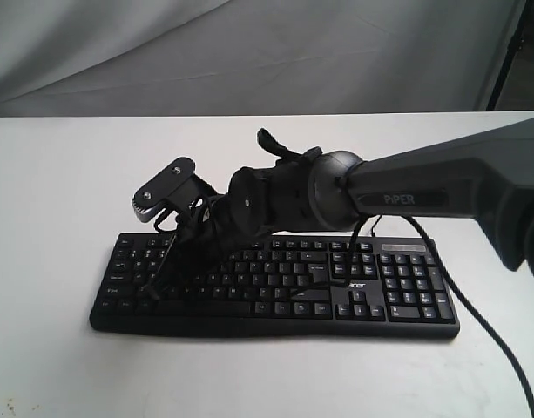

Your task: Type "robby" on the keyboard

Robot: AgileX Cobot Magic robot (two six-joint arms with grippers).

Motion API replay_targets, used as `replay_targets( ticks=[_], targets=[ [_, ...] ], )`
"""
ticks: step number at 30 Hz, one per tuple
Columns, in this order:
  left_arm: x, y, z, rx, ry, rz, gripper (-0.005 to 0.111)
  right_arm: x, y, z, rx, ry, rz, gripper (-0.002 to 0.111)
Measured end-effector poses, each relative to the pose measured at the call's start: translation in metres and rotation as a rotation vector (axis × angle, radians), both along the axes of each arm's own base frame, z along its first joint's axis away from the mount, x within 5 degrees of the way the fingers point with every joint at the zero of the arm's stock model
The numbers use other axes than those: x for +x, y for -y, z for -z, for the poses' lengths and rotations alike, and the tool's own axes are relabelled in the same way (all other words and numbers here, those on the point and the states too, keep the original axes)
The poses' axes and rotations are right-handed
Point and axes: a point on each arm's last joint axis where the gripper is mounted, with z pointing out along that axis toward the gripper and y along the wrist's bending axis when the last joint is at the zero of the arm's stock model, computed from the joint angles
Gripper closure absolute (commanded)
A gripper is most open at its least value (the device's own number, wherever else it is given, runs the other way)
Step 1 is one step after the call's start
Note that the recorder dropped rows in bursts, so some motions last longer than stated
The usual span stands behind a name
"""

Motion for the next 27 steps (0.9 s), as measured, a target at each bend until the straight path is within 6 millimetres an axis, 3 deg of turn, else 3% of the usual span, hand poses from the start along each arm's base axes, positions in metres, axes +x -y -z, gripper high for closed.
replay_targets(
  ticks=[19,27],
  targets=[
    [0.0,0.0,0.0,0.0,0.0,0.0,0.107,-0.001,0.0,0.007,-0.012,-0.025,-0.001,0.108],
    [0.0,0.0,0.0,0.0,0.0,0.0,0.107,0.005,0.028,-0.033,-0.023,-0.021,0.009,0.108]
  ],
)
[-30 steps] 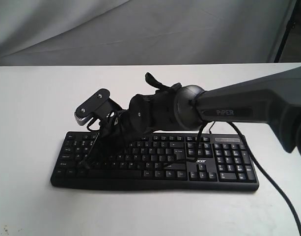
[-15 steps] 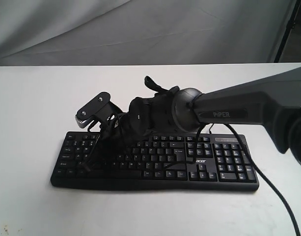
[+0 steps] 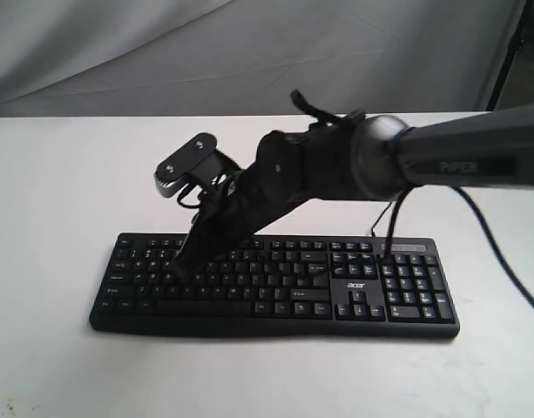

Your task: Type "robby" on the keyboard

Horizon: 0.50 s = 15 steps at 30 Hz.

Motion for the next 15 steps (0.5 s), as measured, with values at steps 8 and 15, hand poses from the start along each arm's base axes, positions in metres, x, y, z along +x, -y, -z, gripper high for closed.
replay_targets(
  ticks=[8,15],
  targets=[
    [0.0,0.0,0.0,0.0,0.0,0.0,0.107,-0.007,0.044,-0.004,-0.028,-0.035,0.075,0.108],
    [0.0,0.0,0.0,0.0,0.0,0.0,0.107,-0.017,0.06,0.016,-0.049,-0.058,0.121,0.108]
  ],
)
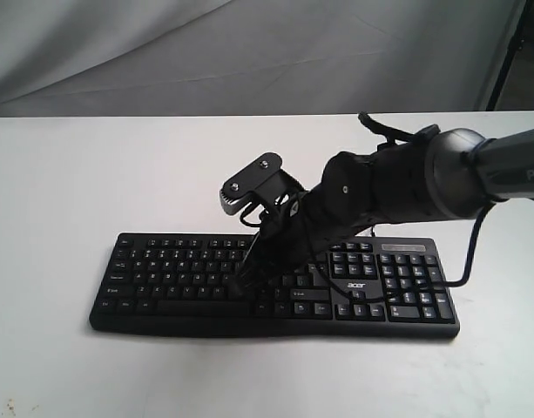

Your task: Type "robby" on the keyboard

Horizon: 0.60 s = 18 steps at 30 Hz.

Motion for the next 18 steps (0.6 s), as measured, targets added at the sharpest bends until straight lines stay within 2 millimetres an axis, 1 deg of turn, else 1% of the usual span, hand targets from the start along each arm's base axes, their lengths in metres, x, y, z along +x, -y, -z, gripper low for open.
replay_targets(
  ticks=[6,18],
  targets=[
    [0.0,0.0,0.0,0.0,0.0,0.0,0.107,0.003,0.0004,-0.0001,0.018,0.045,0.023,0.108],
    [0.0,0.0,0.0,0.0,0.0,0.0,0.107,0.0037,-0.0004,-0.0009,0.042,0.039,0.053,0.108]
  ],
)
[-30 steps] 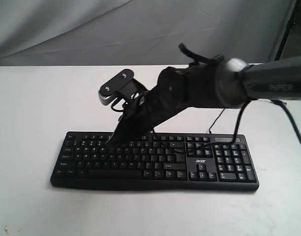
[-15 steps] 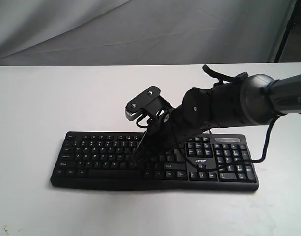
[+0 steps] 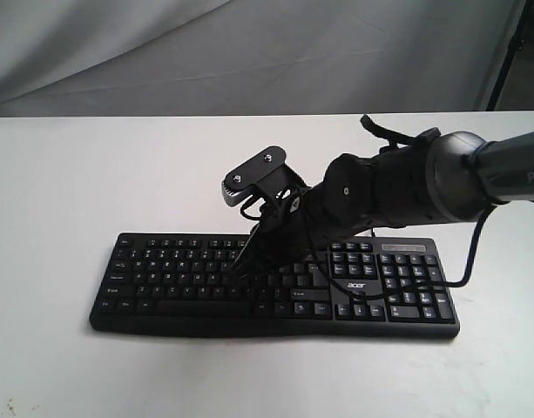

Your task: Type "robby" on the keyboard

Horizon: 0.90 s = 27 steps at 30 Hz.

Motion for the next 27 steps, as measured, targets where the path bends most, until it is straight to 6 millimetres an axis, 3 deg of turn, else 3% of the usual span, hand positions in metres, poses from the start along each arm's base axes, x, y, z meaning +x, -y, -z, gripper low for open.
replay_targets(
  ticks=[27],
  targets=[
    [0.0,0.0,0.0,0.0,0.0,0.0,0.107,-0.001,-0.002,0.02,-0.027,-0.043,-0.001,0.108]
  ],
)
